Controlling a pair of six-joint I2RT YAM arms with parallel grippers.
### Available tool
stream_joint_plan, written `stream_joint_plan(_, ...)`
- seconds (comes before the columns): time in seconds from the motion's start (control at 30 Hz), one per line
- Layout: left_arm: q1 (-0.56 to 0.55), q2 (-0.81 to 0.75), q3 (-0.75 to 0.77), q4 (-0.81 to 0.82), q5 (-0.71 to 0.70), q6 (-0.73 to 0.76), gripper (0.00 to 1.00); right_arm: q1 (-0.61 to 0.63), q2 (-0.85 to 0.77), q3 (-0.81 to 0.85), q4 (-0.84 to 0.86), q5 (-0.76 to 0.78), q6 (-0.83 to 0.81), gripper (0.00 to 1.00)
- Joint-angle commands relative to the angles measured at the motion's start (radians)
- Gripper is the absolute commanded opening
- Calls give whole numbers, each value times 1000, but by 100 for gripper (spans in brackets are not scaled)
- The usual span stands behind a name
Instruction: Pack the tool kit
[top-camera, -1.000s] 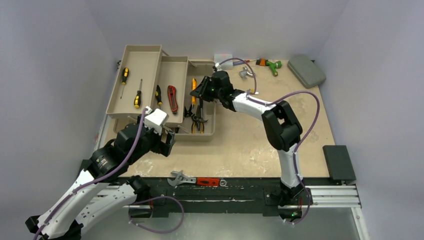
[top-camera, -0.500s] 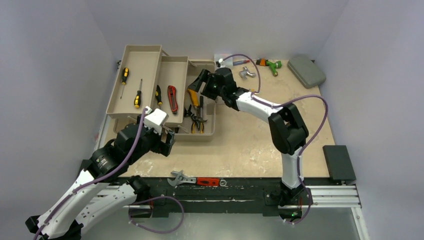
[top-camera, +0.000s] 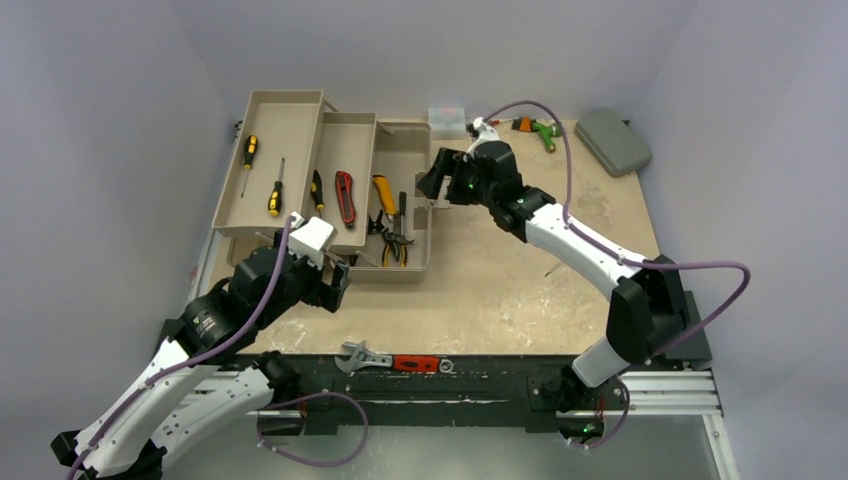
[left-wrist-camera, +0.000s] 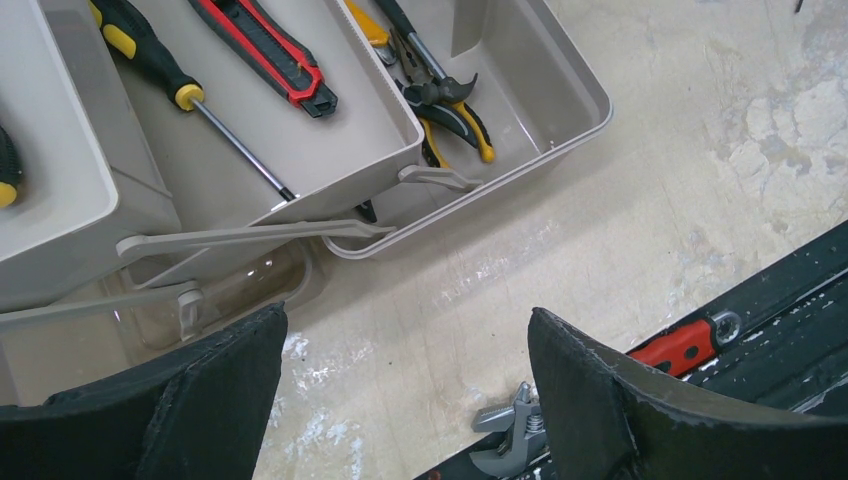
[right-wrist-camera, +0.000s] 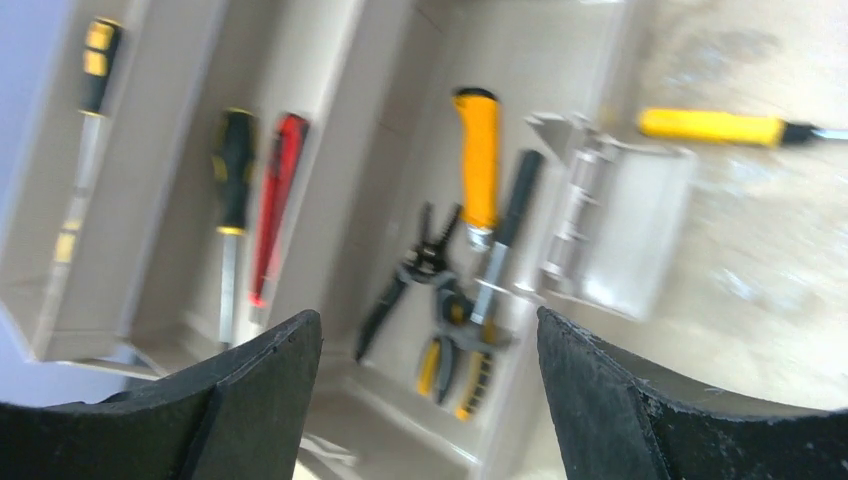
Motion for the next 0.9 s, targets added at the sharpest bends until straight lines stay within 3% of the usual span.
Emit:
stream_joint_plan(0.0,7,-1,23,25,-12,7,87,-49,-94,-105,-126,58,-104,77)
stream_joint_plan(0.2,7,0,24,24,-5,6,87,-127,-180,-156,-307,214,-97,78)
stream_joint_plan(0.4,7,-4,24,23,-4,4,87,-301,-232,-207,-408,253,-40,79)
stream_joint_plan(0.6,7,-7,25,22,1,3,87,-386,-219,-188,-555,455,32,78)
stream_joint_plan(0.87,7,-10,24,24,16,0,87,-490,-195,-255,-525,537,67,72)
